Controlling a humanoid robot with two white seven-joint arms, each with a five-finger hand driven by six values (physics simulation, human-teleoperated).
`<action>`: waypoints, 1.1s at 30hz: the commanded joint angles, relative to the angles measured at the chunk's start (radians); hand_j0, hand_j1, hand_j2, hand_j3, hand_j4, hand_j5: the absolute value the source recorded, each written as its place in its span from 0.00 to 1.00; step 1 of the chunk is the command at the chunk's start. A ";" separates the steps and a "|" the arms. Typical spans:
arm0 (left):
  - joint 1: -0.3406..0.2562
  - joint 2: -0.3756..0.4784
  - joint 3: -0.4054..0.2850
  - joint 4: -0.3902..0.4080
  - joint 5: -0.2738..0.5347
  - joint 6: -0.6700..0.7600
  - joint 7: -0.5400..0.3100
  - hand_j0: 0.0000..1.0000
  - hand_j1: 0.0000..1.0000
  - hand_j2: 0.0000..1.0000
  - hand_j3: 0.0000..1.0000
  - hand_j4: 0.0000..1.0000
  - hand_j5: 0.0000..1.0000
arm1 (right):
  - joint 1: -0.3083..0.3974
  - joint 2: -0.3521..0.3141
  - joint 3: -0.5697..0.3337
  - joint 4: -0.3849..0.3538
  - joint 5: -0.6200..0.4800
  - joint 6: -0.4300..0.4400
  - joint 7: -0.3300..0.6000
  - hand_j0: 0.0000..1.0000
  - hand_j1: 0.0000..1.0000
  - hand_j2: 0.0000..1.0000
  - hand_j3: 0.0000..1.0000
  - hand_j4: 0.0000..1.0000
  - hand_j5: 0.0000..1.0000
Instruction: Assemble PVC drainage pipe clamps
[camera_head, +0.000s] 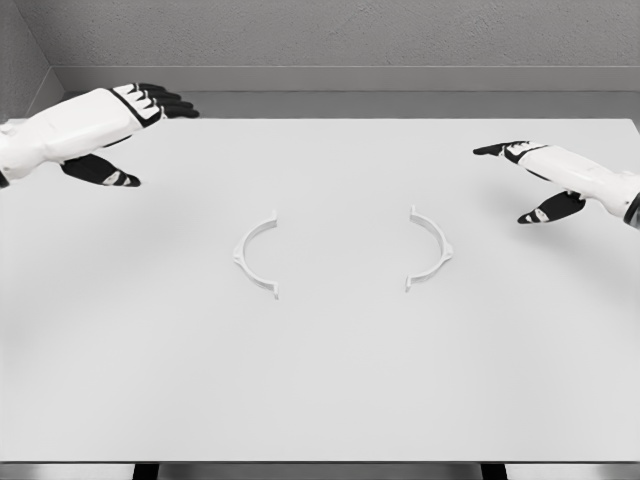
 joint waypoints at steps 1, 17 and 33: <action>0.002 0.010 -0.002 -0.001 0.011 0.002 0.000 1.00 1.00 1.00 1.00 1.00 1.00 | -0.002 -0.001 -0.003 0.000 -0.005 0.002 0.000 1.00 1.00 1.00 1.00 1.00 1.00; 0.063 -0.232 -0.008 0.051 -0.107 0.002 -0.111 1.00 1.00 1.00 1.00 1.00 1.00 | 0.005 0.072 0.002 0.130 0.005 0.002 0.011 1.00 1.00 1.00 1.00 1.00 1.00; 0.098 -0.309 -0.009 0.149 -0.193 0.002 -0.109 1.00 1.00 1.00 1.00 1.00 1.00 | -0.006 0.174 0.025 0.115 0.035 0.002 0.031 1.00 1.00 1.00 1.00 1.00 1.00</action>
